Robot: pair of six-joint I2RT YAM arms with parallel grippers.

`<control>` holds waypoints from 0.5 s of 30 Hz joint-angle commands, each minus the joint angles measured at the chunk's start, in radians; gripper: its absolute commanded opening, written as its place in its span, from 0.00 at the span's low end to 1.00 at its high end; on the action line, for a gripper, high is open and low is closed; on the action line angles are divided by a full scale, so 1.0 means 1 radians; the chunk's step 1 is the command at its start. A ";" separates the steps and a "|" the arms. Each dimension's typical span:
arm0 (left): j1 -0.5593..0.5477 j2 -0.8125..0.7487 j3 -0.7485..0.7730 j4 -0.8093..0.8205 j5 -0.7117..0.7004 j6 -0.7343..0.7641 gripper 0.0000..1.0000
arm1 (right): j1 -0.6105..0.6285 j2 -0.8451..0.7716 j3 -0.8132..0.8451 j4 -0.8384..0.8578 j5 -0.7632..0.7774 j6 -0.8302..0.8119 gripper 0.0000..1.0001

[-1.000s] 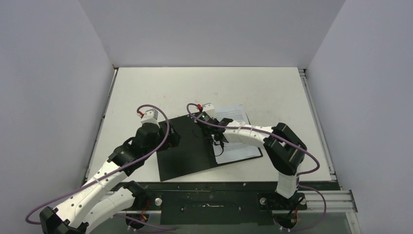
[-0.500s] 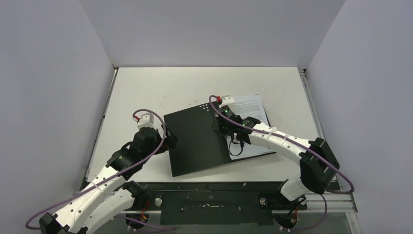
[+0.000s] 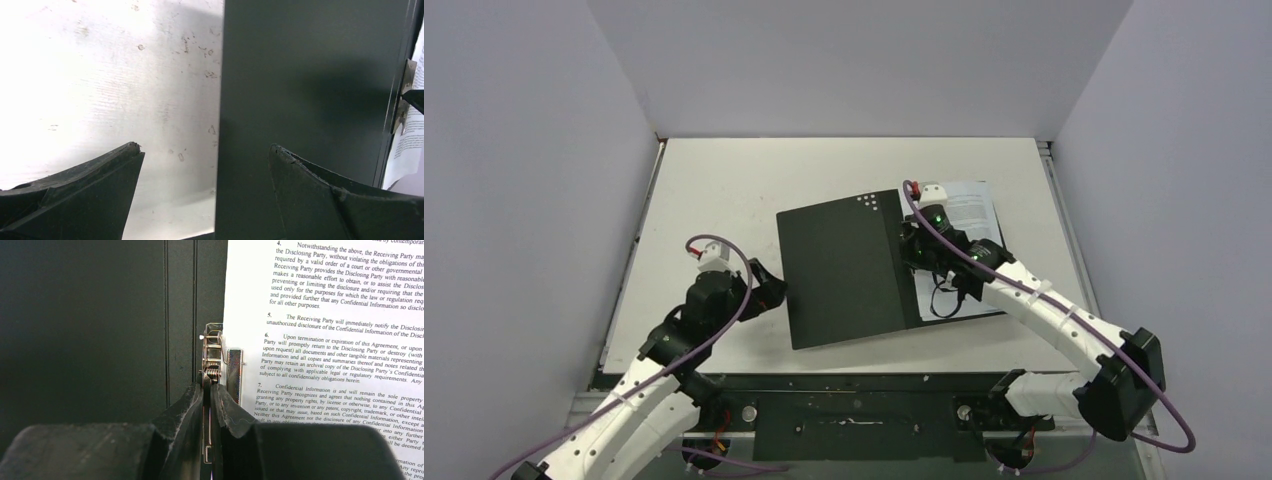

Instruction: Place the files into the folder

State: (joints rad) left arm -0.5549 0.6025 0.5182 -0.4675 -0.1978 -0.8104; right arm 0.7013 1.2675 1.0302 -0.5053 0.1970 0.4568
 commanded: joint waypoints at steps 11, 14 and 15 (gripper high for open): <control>0.248 -0.121 -0.256 0.569 0.570 -0.256 0.96 | -0.030 -0.154 0.037 -0.005 -0.129 0.016 0.05; 0.263 -0.122 -0.301 0.680 0.635 -0.325 0.97 | -0.030 -0.159 0.035 0.001 -0.148 0.025 0.05; 0.265 -0.120 -0.308 0.694 0.642 -0.338 0.97 | -0.030 -0.159 0.035 0.001 -0.151 0.029 0.05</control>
State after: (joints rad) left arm -0.3073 0.4900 0.2356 -0.0166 0.3008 -1.0359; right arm 0.6792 1.1511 1.0302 -0.5560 0.0753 0.4614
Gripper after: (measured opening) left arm 0.965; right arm 0.091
